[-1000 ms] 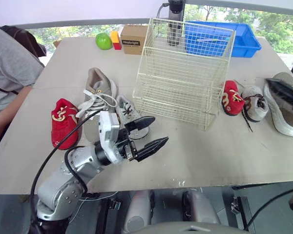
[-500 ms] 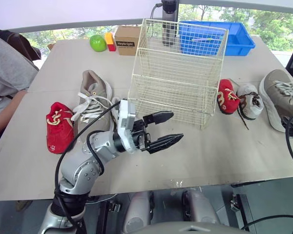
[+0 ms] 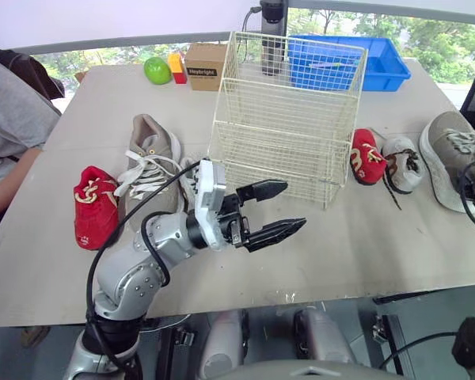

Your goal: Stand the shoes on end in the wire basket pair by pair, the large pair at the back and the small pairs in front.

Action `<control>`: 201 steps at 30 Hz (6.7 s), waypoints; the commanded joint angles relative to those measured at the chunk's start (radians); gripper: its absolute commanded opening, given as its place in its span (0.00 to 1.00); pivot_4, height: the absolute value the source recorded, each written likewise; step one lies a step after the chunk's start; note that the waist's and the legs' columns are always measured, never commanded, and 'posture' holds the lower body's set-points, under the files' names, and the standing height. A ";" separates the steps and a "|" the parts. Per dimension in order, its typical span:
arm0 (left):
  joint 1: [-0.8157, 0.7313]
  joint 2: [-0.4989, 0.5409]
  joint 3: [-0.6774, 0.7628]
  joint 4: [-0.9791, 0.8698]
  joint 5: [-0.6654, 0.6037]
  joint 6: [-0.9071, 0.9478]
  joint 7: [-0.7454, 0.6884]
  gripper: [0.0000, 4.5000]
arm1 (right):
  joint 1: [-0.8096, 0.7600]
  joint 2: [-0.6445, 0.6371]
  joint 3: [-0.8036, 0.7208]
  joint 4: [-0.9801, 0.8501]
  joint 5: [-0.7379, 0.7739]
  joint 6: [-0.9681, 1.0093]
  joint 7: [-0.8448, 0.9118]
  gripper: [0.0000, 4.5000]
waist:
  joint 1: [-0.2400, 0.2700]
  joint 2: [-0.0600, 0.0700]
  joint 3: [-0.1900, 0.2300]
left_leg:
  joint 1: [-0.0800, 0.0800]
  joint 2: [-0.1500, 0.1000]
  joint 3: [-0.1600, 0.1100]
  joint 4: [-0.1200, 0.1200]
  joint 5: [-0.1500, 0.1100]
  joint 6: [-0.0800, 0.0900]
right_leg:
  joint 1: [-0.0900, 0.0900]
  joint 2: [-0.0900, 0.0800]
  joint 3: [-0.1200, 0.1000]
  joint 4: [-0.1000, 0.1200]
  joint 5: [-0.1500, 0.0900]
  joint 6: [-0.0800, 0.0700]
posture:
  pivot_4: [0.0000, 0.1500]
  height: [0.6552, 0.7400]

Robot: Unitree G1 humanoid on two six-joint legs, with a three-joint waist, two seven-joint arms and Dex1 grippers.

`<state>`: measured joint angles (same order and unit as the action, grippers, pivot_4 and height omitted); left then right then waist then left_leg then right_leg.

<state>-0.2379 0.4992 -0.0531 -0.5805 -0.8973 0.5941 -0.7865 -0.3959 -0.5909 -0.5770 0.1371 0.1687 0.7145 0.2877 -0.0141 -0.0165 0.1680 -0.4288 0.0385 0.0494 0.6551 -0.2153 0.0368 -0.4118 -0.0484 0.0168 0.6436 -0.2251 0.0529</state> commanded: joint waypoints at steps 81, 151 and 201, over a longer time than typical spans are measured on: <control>-0.873 0.098 0.261 0.531 0.328 0.036 0.105 0.04 | -0.568 -0.080 0.378 -0.560 0.382 0.361 0.160 0.84 | 0.012 -0.006 0.019 | -0.036 0.001 -0.003 0.026 0.002 -0.005 | -0.036 0.000 0.000 0.033 -0.003 0.006 | 1.00 1.00; 0.019 0.044 0.310 -0.146 -0.131 0.081 0.353 0.99 | -0.834 0.271 0.436 0.033 0.047 -0.371 -0.124 0.00 | -0.019 -0.005 0.018 | -0.026 -0.001 -0.001 0.015 0.001 -0.002 | -0.034 0.000 0.006 0.033 -0.003 0.006 | 1.00 1.00; 0.191 0.113 0.331 -0.173 -0.019 -0.046 0.299 1.00 | -0.691 0.356 0.390 0.420 0.117 -0.414 0.111 0.51 | -0.025 -0.006 0.015 | -0.015 0.001 -0.001 0.013 0.001 -0.002 | -0.021 0.001 0.005 0.025 -0.002 0.004 | 1.00 1.00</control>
<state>-0.0524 0.6166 0.2657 -0.7133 -0.9246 0.5764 -0.4946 -1.1207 -0.2467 -0.1750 0.5988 0.2666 0.2504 0.4380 -0.0388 -0.0221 0.1831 -0.4435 0.0397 0.0481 0.6684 -0.2145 0.0346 -0.4324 -0.0472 0.0219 0.6685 -0.2270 0.0571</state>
